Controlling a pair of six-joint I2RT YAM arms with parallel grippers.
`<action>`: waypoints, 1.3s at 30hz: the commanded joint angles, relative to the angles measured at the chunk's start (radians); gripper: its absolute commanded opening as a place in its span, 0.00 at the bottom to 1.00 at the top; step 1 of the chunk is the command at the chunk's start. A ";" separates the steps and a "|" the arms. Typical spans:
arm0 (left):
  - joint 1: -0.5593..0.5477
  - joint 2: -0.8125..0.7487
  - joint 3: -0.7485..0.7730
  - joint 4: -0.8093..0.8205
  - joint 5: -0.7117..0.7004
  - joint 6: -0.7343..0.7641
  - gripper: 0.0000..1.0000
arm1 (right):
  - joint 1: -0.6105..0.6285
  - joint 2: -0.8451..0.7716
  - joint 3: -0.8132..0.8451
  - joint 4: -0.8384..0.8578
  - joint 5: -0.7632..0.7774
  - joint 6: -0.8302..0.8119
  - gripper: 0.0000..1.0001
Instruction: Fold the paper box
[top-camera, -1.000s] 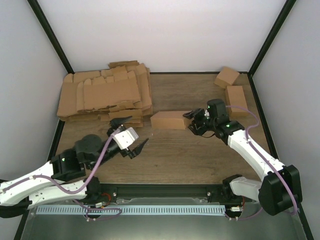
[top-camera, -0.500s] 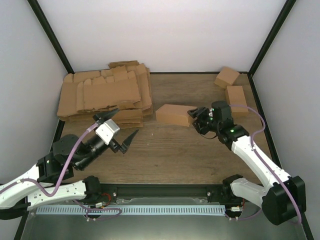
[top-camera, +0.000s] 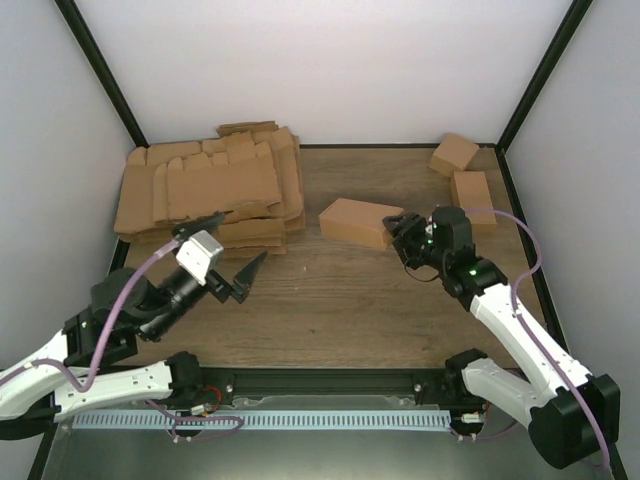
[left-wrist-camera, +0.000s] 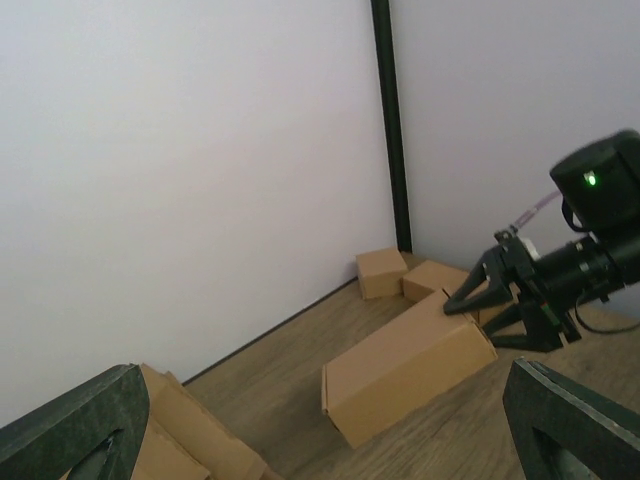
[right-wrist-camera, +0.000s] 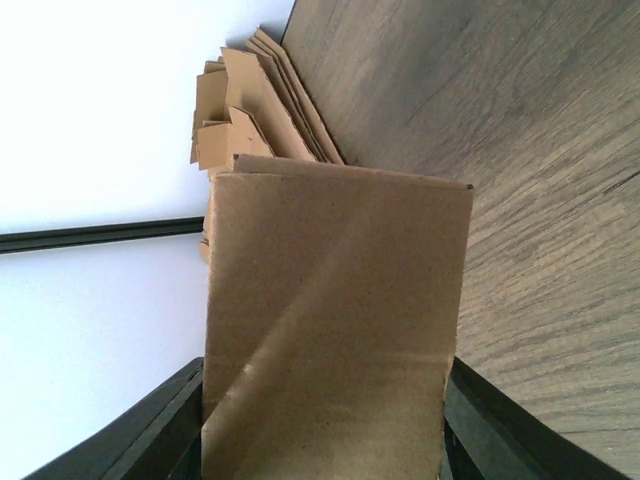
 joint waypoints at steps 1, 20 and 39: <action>-0.006 -0.036 0.067 -0.001 -0.016 -0.025 1.00 | -0.010 -0.040 -0.018 0.044 0.050 -0.024 0.41; -0.006 -0.027 0.076 0.008 -0.073 -0.075 1.00 | -0.065 -0.035 -0.042 0.175 -0.004 -0.113 0.35; -0.005 -0.053 0.072 -0.013 -0.077 -0.078 1.00 | -0.134 -0.087 -0.076 0.267 -0.004 -0.197 0.33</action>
